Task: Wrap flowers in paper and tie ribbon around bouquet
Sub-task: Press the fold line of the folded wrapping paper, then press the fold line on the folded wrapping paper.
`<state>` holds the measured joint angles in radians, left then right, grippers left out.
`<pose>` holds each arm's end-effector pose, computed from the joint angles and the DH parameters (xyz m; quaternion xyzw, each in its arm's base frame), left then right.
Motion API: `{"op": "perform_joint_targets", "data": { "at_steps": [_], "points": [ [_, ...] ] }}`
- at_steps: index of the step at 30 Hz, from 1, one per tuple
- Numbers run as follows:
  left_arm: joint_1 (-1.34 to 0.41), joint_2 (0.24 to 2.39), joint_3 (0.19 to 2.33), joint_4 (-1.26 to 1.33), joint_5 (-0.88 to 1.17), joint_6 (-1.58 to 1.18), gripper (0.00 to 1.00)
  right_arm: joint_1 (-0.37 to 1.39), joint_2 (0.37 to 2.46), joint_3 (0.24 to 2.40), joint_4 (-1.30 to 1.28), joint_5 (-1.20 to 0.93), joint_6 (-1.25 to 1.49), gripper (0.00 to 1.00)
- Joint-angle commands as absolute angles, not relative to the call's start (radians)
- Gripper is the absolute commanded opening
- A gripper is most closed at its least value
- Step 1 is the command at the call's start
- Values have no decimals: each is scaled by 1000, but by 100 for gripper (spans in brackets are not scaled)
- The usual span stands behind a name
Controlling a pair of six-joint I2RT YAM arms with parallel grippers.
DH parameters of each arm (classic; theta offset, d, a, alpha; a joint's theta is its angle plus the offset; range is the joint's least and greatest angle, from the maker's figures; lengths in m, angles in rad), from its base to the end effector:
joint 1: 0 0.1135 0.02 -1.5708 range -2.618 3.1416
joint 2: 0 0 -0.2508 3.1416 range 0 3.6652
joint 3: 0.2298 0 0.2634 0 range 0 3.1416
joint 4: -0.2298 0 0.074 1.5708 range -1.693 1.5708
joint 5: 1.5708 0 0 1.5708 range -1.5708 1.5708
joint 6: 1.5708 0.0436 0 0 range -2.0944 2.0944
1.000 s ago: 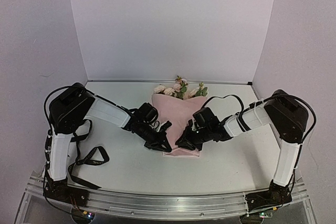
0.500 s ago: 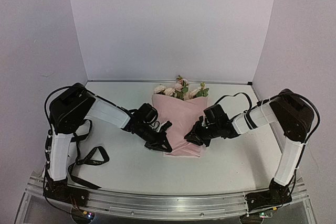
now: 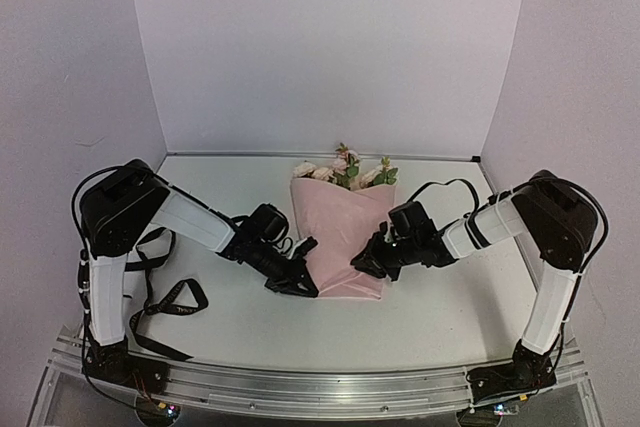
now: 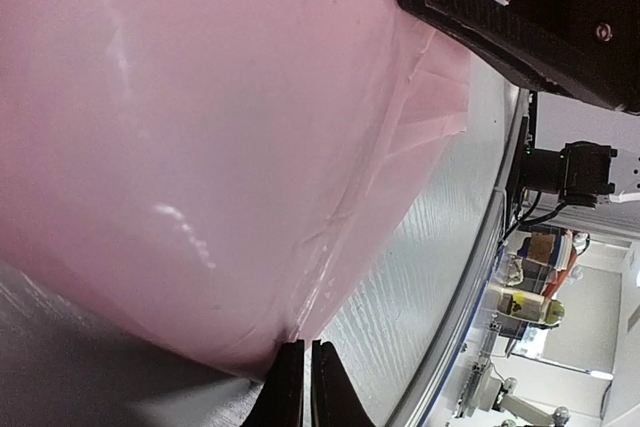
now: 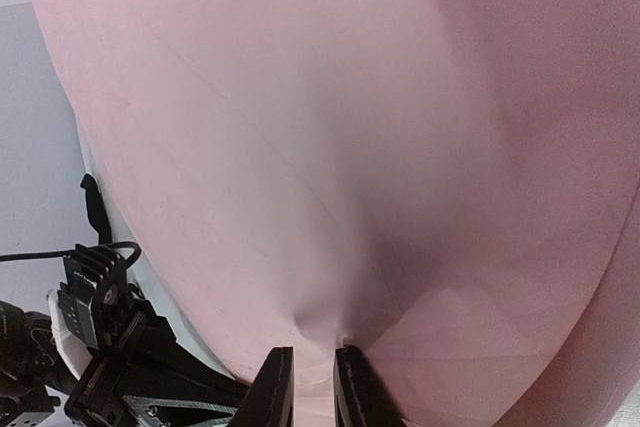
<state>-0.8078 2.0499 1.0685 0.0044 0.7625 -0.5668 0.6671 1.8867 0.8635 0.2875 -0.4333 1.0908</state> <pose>0.2458 -0.3006 0.0687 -0.2148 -0.8681 0.4473 0.0158 0.2769 0.2414 0.0879 0.1025 0.8911 0.4303 0.1014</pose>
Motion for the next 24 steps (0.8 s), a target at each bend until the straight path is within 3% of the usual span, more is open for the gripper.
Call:
{"op": "perform_joint_targets", "data": {
  "at_steps": [1,10,19,24],
  "points": [
    [-791,2054,993,-79,708,-600,5,675,1943,849,227,-381,1095,16],
    [-754,1945,1062,-24,814,-642,9,675,1927,886,146,-371,1045,16],
    [-690,2041,1111,212,923,-787,8,677,1896,915,68,-352,1005,16],
    [-689,2087,1152,120,882,-741,8,692,1869,959,-12,-333,956,16]
  ]
}}
